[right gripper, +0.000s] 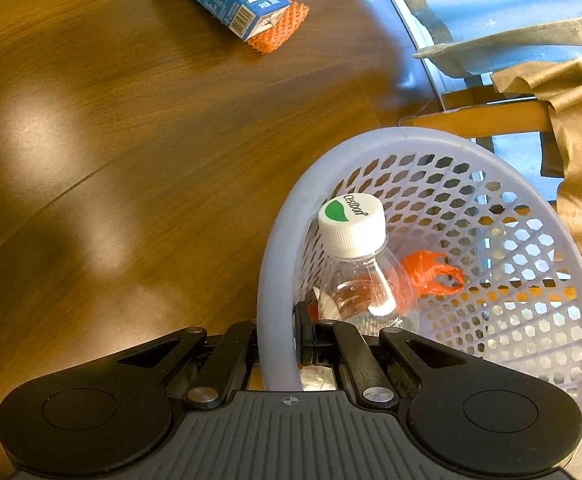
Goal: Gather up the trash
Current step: 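Move the open left tool down to the blue milk carton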
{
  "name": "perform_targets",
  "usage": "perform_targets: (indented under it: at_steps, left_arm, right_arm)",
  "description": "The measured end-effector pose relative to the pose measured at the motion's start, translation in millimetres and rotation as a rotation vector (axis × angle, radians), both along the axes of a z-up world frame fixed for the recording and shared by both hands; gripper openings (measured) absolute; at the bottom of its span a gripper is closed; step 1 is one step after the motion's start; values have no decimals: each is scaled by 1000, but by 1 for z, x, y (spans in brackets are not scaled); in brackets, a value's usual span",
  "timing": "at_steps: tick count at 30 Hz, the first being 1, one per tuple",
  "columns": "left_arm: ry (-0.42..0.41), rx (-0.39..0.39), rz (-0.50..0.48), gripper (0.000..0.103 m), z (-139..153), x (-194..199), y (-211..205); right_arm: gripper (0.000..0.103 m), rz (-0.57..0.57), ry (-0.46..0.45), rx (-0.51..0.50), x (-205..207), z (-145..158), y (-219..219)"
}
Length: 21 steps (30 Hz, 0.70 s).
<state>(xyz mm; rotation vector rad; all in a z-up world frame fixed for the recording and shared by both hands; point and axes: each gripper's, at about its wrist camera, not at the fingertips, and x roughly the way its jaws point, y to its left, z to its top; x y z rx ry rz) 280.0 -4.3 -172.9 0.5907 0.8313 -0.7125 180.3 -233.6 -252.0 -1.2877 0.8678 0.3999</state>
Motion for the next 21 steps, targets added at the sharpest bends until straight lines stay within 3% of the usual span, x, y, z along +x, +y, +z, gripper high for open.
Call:
perform_targets:
  at_steps: [14, 21]
  left_arm:
    - [8, 33, -88, 73, -72, -20, 12]
    - [27, 66, -97, 58, -87, -17, 13]
  right_arm:
    - [0, 2, 2, -2, -2, -2, 0]
    - [0, 2, 5, 0, -3, -2, 0]
